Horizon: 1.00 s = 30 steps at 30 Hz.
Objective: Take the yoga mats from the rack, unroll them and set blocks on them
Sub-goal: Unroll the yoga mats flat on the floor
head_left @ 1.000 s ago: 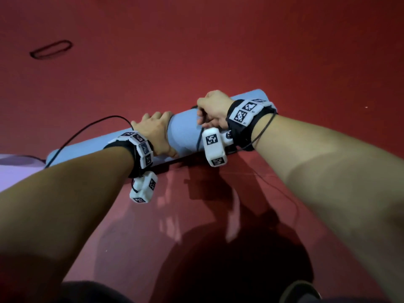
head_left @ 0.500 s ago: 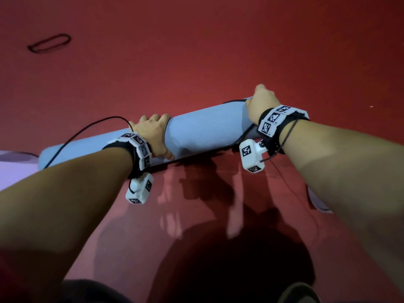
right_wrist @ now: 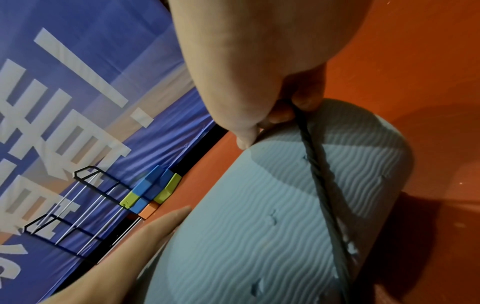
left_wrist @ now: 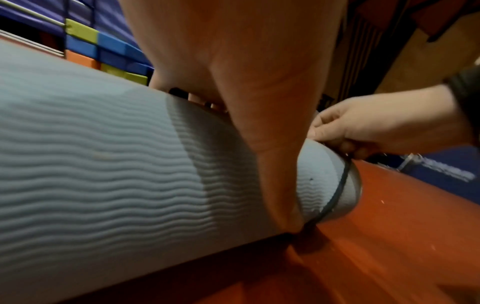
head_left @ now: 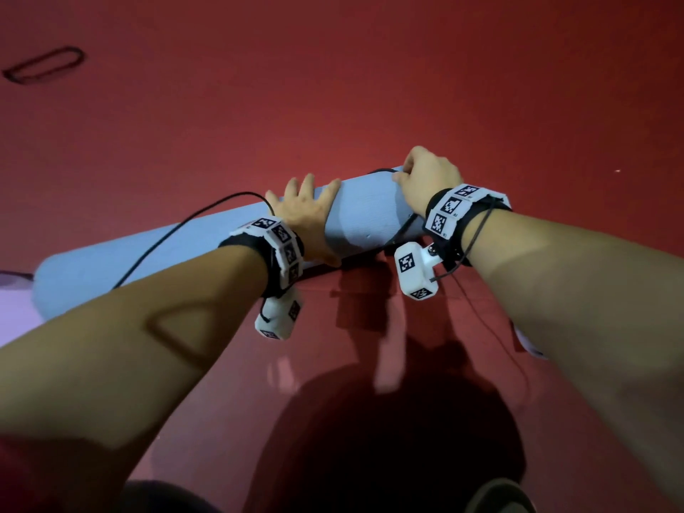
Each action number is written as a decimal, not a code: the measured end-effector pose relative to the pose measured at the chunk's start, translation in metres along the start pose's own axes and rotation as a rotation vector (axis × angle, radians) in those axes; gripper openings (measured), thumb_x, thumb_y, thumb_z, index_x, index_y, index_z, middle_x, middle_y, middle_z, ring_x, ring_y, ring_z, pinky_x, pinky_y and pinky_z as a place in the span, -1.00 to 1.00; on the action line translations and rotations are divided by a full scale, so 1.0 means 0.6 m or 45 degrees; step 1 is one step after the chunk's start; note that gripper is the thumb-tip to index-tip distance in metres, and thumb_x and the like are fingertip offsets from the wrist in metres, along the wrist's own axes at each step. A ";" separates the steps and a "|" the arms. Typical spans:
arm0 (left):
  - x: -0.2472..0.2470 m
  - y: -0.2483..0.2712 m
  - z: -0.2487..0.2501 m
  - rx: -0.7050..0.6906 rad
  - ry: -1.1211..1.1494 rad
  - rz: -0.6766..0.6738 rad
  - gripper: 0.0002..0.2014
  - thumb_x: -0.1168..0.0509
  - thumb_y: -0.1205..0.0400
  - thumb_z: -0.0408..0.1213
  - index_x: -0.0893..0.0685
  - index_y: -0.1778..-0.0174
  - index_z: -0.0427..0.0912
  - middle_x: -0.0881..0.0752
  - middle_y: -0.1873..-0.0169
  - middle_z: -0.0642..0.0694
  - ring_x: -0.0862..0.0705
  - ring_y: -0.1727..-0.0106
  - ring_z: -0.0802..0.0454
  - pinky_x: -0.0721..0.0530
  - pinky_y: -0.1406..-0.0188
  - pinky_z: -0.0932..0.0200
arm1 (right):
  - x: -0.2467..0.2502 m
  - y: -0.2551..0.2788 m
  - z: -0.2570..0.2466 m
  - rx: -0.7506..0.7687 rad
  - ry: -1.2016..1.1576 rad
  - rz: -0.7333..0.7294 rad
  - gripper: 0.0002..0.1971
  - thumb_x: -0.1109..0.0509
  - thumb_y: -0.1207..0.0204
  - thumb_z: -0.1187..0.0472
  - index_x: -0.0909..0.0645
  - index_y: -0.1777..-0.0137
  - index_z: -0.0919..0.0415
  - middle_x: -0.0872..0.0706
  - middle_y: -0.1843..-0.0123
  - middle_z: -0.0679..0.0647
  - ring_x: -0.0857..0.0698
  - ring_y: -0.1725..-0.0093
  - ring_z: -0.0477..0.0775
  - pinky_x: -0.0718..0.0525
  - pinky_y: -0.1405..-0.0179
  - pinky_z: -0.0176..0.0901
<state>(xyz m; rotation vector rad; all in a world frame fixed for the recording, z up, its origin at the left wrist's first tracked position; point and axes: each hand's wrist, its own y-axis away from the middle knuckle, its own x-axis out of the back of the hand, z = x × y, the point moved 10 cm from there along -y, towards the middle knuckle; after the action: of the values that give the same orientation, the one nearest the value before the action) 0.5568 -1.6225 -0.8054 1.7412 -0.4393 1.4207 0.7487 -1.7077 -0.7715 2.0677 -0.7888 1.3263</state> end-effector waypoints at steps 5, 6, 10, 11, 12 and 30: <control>0.002 -0.014 0.022 0.014 0.027 0.072 0.36 -0.57 -0.04 0.40 0.09 -0.66 0.21 -0.44 -0.41 -0.14 -0.47 -0.38 -0.25 -0.44 -0.28 -0.38 | 0.000 0.003 0.012 0.052 -0.061 -0.062 -0.86 -0.39 -0.58 -0.01 -0.59 0.04 0.04 -0.74 0.09 0.05 -0.67 0.07 0.21 -0.49 0.17 -0.10; 0.002 -0.017 0.023 0.015 0.044 0.061 0.33 -0.56 -0.05 0.40 0.08 -0.65 0.23 -0.45 -0.39 -0.12 -0.48 -0.37 -0.24 -0.45 -0.26 -0.36 | 0.002 0.001 0.013 0.071 -0.078 -0.092 -0.87 -0.41 -0.57 0.02 -0.60 0.04 0.05 -0.73 0.10 0.03 -0.67 0.08 0.18 -0.47 0.18 -0.11; 0.011 -0.018 0.014 0.009 0.095 0.077 0.24 -0.48 -0.02 0.42 -0.01 -0.59 0.26 -0.50 -0.33 -0.06 -0.49 -0.34 -0.22 -0.50 -0.23 -0.32 | 0.024 -0.004 0.028 0.048 -0.138 -0.079 -0.91 -0.41 -0.57 0.11 -0.65 0.05 0.11 -0.71 0.08 0.06 -0.68 0.06 0.19 -0.54 0.12 -0.10; 0.013 -0.016 0.013 -0.002 0.102 0.091 0.21 -0.46 -0.02 0.42 -0.04 -0.58 0.26 -0.51 -0.31 -0.05 -0.50 -0.33 -0.22 -0.50 -0.22 -0.31 | 0.030 -0.004 0.037 0.009 -0.158 -0.041 -0.90 -0.40 -0.59 0.11 -0.64 0.05 0.12 -0.72 0.06 0.08 -0.68 0.06 0.20 -0.57 0.11 -0.08; 0.014 -0.014 0.012 -0.010 0.108 0.096 0.19 -0.45 -0.02 0.41 -0.07 -0.57 0.25 -0.52 -0.30 -0.05 -0.50 -0.32 -0.21 -0.50 -0.21 -0.30 | 0.033 -0.004 0.047 -0.036 -0.176 -0.005 -0.89 -0.39 -0.61 0.09 -0.63 0.04 0.13 -0.72 0.04 0.11 -0.68 0.07 0.21 -0.59 0.10 -0.06; 0.051 0.021 -0.007 -0.066 0.232 0.089 0.14 -0.52 -0.04 0.44 -0.19 -0.54 0.27 -0.55 -0.27 0.02 -0.50 -0.37 -0.15 -0.50 -0.27 -0.29 | 0.020 0.004 0.153 -0.750 -0.663 0.031 -0.56 -0.36 -0.65 -0.05 -0.61 -0.27 0.34 -0.71 0.15 0.22 -0.63 0.22 0.23 -0.54 0.25 -0.02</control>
<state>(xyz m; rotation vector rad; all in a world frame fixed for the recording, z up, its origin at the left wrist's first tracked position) 0.5544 -1.6195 -0.7721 1.5522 -0.4375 1.5880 0.8057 -1.7773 -0.7932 1.9096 -1.2484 0.4554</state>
